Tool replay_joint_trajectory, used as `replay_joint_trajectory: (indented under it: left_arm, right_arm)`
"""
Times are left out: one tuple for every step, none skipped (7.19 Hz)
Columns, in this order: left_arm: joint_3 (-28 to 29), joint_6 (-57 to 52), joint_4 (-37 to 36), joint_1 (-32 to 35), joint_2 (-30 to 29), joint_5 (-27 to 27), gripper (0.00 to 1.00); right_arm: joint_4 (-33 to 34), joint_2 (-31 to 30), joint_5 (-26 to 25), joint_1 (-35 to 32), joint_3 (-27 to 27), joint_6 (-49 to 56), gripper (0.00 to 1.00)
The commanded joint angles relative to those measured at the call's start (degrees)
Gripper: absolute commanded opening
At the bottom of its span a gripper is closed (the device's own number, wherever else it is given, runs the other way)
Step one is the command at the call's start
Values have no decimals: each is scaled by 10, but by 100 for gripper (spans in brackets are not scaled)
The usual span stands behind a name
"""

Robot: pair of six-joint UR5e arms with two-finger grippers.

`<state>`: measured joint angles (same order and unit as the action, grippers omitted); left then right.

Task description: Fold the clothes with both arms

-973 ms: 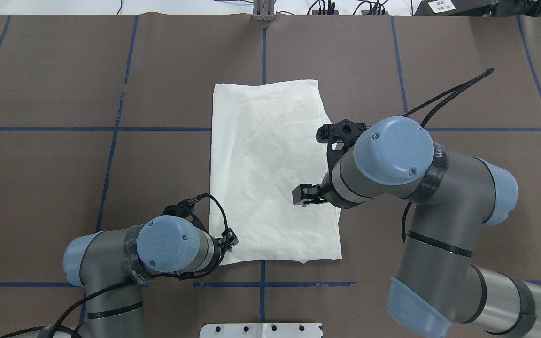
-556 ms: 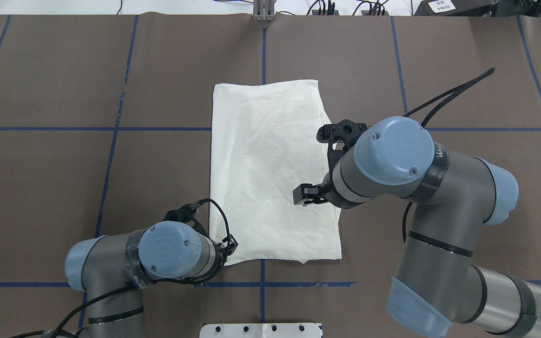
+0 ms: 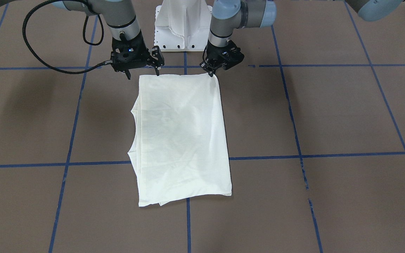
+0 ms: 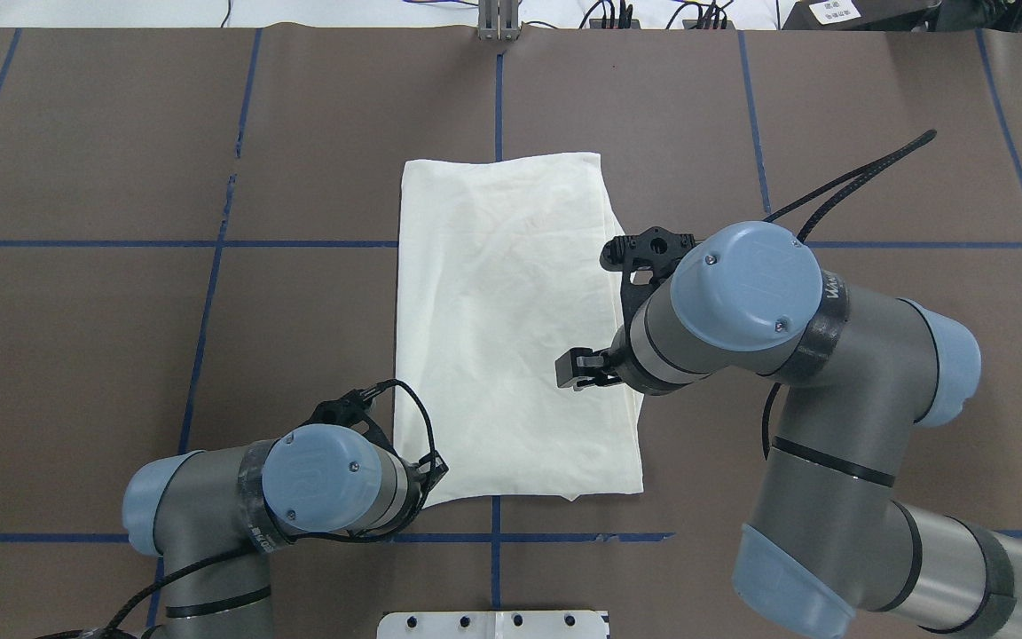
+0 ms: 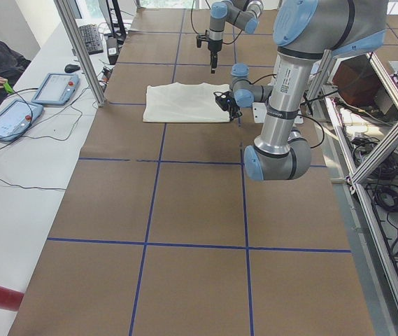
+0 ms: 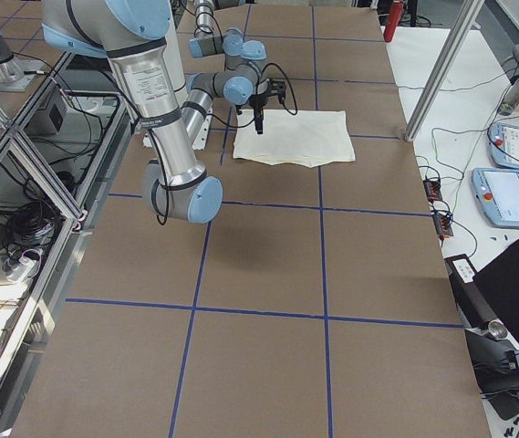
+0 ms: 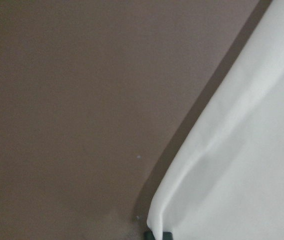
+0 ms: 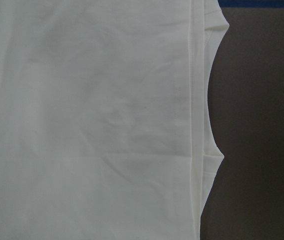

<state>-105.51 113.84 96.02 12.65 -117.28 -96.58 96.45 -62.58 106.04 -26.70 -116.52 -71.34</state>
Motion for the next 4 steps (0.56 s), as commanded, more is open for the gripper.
replay_joint_trajectory:
  left_arm:
    - [-11, -35, -9, -1, 0, 1, 0]
    - [-13, -35, -9, -1, -1, 0, 0]
    - [-16, -35, -9, -1, -2, -1, 0]
    - [-18, -35, -9, -1, -1, -3, 0]
  right_arm:
    - [-1, -2, -6, 32, 2, -119, 100]
    - [-24, -9, -27, 54, 7, -162, 100]
    - [-71, -39, -69, 84, 12, -202, 100]
    - [-123, -53, -92, 96, 30, -206, 100]
